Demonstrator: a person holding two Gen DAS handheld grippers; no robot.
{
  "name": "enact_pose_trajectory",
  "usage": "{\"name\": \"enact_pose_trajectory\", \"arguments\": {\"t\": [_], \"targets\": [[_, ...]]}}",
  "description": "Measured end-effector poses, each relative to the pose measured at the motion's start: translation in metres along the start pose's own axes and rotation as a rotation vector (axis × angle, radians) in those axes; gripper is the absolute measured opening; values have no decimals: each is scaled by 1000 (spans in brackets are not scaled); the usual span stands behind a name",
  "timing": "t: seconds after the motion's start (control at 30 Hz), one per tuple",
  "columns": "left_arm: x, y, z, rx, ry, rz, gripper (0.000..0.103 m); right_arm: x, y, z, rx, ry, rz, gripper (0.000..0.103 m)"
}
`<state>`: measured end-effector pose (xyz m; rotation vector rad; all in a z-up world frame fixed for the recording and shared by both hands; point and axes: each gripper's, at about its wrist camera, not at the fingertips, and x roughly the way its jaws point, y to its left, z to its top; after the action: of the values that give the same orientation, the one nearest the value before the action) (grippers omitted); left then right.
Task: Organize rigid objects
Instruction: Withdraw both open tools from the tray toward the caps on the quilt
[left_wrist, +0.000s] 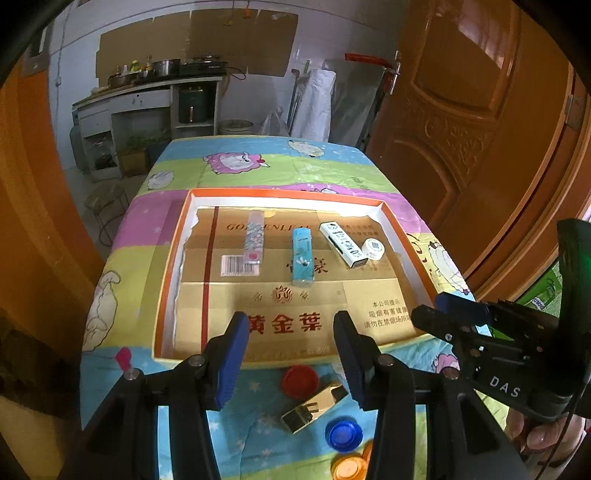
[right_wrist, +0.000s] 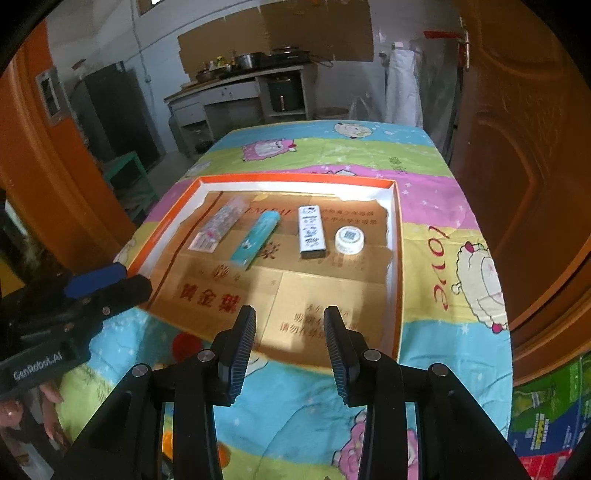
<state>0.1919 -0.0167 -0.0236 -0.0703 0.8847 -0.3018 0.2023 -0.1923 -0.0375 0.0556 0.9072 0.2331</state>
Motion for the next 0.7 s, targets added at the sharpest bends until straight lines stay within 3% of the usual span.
{"name": "enact_pose_trajectory", "arguments": {"t": [0.7], "targets": [[-21,5,-43,33,-16,-38,47,-18,14,-46,-6,-1,24,39]]}}
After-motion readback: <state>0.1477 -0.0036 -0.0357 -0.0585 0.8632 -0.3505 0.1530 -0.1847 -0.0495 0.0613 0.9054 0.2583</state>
